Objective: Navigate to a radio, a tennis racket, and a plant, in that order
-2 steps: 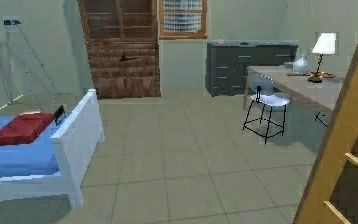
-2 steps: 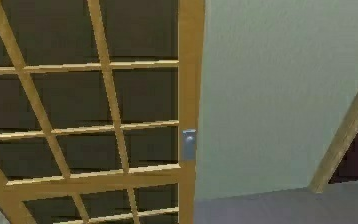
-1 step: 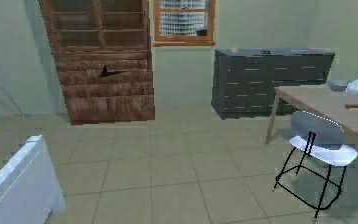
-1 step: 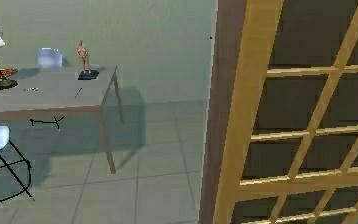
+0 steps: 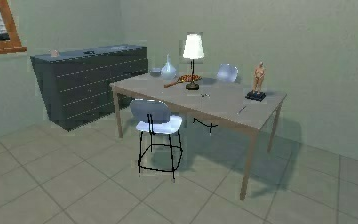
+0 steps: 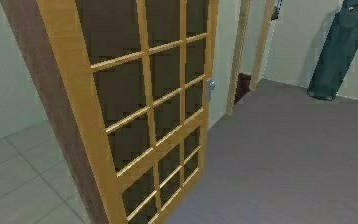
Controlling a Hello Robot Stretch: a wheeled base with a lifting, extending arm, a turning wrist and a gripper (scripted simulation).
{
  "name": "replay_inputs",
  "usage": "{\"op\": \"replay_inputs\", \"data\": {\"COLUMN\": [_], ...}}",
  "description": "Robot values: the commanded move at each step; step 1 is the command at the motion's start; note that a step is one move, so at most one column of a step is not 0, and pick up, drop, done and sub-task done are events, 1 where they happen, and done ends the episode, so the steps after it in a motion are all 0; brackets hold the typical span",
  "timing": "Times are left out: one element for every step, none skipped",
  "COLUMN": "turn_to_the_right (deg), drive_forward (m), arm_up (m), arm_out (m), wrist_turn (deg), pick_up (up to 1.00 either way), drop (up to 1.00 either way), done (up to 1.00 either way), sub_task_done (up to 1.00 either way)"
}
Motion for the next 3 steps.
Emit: {"op": "replay_inputs", "data": {"turn_to_the_right": [6.0, 0.0, 33.0], "drive_forward": [0.0, 0.75, 0.0], "arm_up": [0.0, 0.0, 0.0], "arm_out": [0.0, 0.0, 0.0], "wrist_turn": [0.0, 0.0, 0.0], "pick_up": [0.0, 0.0, 0.0], "drop": [0.0, 0.0, 0.0], "done": [0.0, 0.0, 0.0], "sub_task_done": [0.0, 0.0, 0.0]}}
